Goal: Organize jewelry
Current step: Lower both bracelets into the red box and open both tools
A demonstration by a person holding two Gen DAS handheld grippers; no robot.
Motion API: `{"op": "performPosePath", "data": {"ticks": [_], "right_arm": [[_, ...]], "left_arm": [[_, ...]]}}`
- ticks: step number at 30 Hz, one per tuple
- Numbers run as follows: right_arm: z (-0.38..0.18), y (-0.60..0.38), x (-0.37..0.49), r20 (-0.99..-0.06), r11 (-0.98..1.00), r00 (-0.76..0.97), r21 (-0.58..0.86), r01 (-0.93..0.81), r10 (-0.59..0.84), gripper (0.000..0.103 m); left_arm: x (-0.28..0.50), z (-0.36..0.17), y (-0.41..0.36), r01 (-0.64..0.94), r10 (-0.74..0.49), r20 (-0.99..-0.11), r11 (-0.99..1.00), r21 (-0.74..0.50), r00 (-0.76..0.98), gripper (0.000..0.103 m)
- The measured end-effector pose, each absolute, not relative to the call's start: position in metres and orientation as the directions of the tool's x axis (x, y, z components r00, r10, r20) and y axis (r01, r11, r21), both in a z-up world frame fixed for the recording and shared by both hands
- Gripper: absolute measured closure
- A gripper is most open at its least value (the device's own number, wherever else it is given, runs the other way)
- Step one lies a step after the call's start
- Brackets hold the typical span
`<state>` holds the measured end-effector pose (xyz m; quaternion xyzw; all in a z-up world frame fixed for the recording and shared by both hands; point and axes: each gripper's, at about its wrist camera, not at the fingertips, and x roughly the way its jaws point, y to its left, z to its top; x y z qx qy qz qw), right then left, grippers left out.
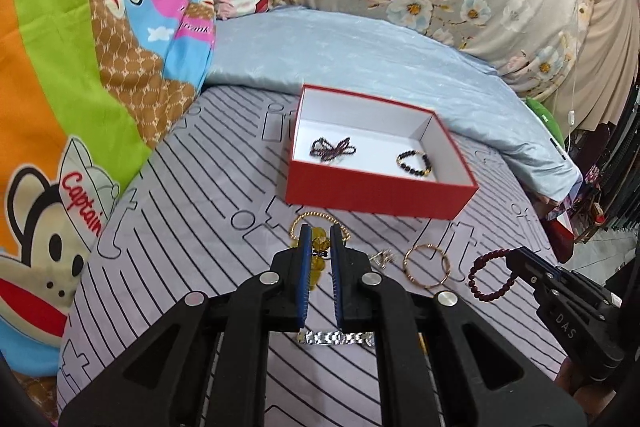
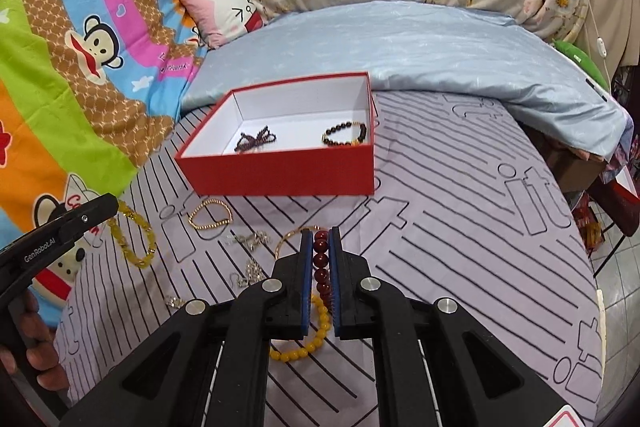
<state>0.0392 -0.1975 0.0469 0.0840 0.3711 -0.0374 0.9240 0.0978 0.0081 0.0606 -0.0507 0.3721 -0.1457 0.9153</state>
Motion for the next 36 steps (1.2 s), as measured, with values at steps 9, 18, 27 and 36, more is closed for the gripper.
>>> {"op": "performPosePath", "data": {"ticks": [9, 18, 27, 36], "right_arm": [[0.081, -0.2, 0.054, -0.642, 0.988, 0.767, 0.116, 0.101, -0.003, 0.096], [0.106, -0.206, 0.099, -0.607, 0.992, 0.795, 0.098, 0.081, -0.005, 0.096], [0.103, -0.203, 0.154, -0.613, 0.993, 0.79, 0.106, 0.06, 0.018, 0.096], [0.076, -0.196, 0.187, -0.654, 0.991, 0.753, 0.134, 0.029, 0.066, 0.096]], "left_arm": [[0.114, 0.092, -0.011, 0.271, -0.328, -0.624, 0.944, -0.188, 0.709, 0.094], [0.152, 0.117, -0.031, 0.294, -0.348, -0.582, 0.937, -0.189, 0.735, 0.094], [0.198, 0.122, -0.054, 0.306, -0.354, -0.569, 0.934, -0.182, 0.742, 0.094], [0.231, 0.093, -0.066, 0.29, -0.345, -0.611, 0.938, -0.192, 0.712, 0.094]]}}
